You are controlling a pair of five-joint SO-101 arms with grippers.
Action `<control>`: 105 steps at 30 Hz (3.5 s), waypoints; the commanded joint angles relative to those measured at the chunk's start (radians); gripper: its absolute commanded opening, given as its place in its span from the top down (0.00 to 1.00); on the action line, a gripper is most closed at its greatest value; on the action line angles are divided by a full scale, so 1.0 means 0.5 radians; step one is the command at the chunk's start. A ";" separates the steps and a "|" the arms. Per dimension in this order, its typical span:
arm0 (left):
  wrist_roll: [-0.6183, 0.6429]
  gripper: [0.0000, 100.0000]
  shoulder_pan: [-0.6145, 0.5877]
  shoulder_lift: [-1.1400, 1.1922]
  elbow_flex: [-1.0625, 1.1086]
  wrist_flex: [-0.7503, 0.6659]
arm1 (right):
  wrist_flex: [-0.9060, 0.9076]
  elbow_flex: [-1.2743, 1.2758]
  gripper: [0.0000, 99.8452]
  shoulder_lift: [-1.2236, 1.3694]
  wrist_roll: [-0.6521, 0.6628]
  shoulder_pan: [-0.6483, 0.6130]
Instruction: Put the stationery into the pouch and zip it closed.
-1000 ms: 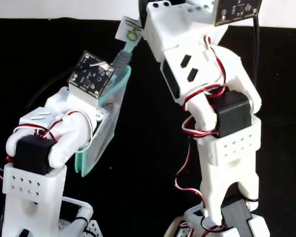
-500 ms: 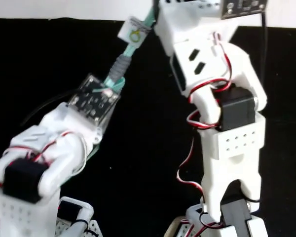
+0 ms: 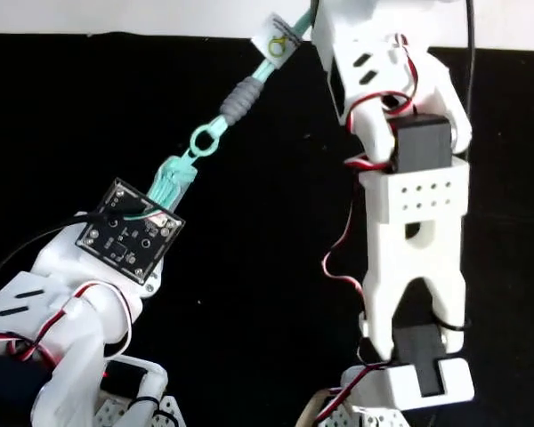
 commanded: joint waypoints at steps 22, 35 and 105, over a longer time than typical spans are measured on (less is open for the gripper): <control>0.107 0.99 -0.081 -0.081 0.226 -0.276 | 0.124 -0.646 0.99 -0.186 0.025 -0.014; 0.110 0.80 -0.087 -0.084 0.729 -0.562 | 0.348 -0.729 0.99 -0.186 0.031 -0.520; 1.181 0.79 0.459 -0.084 0.505 -0.592 | 0.870 -1.505 0.99 0.026 0.310 -0.628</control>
